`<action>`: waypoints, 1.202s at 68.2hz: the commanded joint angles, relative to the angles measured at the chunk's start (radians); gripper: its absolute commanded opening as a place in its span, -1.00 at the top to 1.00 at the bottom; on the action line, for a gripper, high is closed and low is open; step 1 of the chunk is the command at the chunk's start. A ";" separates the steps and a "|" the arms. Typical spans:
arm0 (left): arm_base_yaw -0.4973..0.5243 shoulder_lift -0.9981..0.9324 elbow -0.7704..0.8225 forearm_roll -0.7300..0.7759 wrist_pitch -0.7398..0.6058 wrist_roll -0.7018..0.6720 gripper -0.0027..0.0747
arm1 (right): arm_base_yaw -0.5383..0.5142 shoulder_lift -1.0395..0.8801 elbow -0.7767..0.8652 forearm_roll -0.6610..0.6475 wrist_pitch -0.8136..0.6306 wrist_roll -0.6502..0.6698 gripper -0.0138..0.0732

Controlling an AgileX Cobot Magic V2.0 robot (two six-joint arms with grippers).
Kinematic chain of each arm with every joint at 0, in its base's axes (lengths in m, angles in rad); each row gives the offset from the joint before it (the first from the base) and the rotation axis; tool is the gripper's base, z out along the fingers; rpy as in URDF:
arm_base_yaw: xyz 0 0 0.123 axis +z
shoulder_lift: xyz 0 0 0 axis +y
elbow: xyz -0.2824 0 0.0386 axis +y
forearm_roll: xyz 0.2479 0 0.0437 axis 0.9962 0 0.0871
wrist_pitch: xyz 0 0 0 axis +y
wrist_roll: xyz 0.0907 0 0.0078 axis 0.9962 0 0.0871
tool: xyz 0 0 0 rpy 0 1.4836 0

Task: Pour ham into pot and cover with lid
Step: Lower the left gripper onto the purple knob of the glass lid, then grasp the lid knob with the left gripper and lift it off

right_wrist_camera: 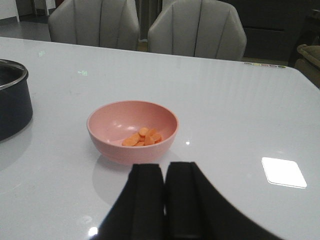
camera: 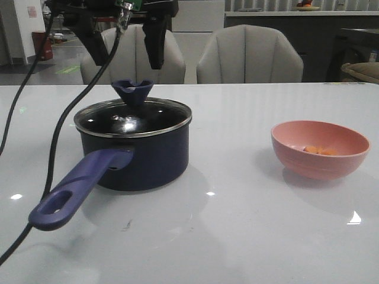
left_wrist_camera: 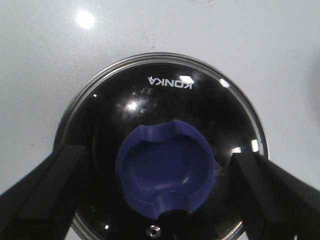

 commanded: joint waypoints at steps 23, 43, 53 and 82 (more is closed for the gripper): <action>-0.006 0.051 -0.127 0.008 0.079 -0.074 -0.67 | -0.003 -0.021 -0.005 -0.011 -0.073 -0.006 0.34; -0.006 0.079 -0.132 -0.048 0.083 -0.074 -0.29 | -0.003 -0.021 -0.005 -0.011 -0.073 -0.006 0.34; 0.002 0.087 -0.136 -0.050 0.095 -0.074 0.05 | -0.003 -0.021 -0.005 -0.011 -0.073 -0.006 0.34; 0.008 0.069 -0.137 -0.048 0.095 -0.062 0.22 | -0.003 -0.021 -0.005 -0.011 -0.073 -0.006 0.34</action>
